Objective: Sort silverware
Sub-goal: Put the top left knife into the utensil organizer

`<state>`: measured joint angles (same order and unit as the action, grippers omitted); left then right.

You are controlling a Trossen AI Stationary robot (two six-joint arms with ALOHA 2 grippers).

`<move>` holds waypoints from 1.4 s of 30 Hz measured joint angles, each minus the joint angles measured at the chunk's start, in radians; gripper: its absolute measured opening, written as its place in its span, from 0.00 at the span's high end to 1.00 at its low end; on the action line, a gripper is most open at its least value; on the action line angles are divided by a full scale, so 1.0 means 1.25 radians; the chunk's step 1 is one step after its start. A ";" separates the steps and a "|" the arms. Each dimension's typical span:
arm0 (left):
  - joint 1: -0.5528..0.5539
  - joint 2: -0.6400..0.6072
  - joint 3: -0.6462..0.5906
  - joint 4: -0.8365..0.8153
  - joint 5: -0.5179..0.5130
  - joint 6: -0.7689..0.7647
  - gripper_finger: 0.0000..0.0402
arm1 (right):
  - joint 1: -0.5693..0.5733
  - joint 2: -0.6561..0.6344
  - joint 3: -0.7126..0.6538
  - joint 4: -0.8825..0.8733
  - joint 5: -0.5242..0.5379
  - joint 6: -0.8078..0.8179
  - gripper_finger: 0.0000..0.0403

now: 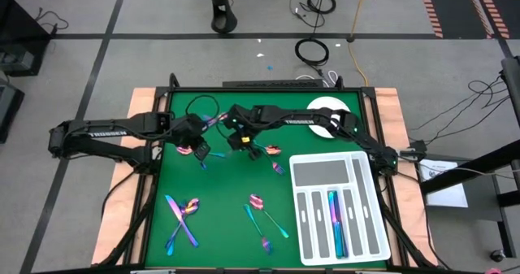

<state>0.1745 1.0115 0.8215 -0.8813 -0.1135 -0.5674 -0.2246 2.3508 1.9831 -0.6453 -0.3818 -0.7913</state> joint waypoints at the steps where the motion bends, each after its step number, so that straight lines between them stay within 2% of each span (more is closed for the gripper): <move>1: 0.000 0.000 0.000 0.008 -0.001 0.005 0.83 | 0.002 -0.006 0.000 -0.019 0.009 -0.004 1.00; 6: 0.000 0.000 0.000 0.034 -0.028 0.026 0.83 | 0.003 -0.058 0.000 -0.115 0.060 -0.021 1.00; 12: 0.000 0.000 -0.002 0.040 -0.043 0.058 0.83 | 0.006 -0.151 0.002 -0.243 0.061 -0.018 1.00; 22: 0.000 0.000 -0.092 0.185 -0.033 0.108 0.83 | 0.067 -0.268 0.003 -0.516 0.057 0.016 1.00; 30: 0.000 0.000 -0.099 0.209 -0.026 0.110 0.83 | 0.181 -0.279 0.003 -0.698 0.127 0.062 1.00; 36: 0.000 0.000 -0.099 0.228 -0.024 0.103 0.83 | 0.291 -0.298 -0.001 -0.738 0.139 0.130 1.00; 39: 0.000 0.000 -0.099 0.228 -0.023 0.082 0.83 | 0.336 -0.367 -0.040 -0.738 0.130 0.182 1.00; 42: 0.000 0.000 -0.099 0.240 -0.023 0.080 0.83 | 0.363 -0.480 -0.135 -0.732 0.133 0.276 1.00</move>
<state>0.1741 1.0111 0.6971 -0.5816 -0.1425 -0.4676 0.2295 1.7508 1.8147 -1.5608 -0.2151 -0.4462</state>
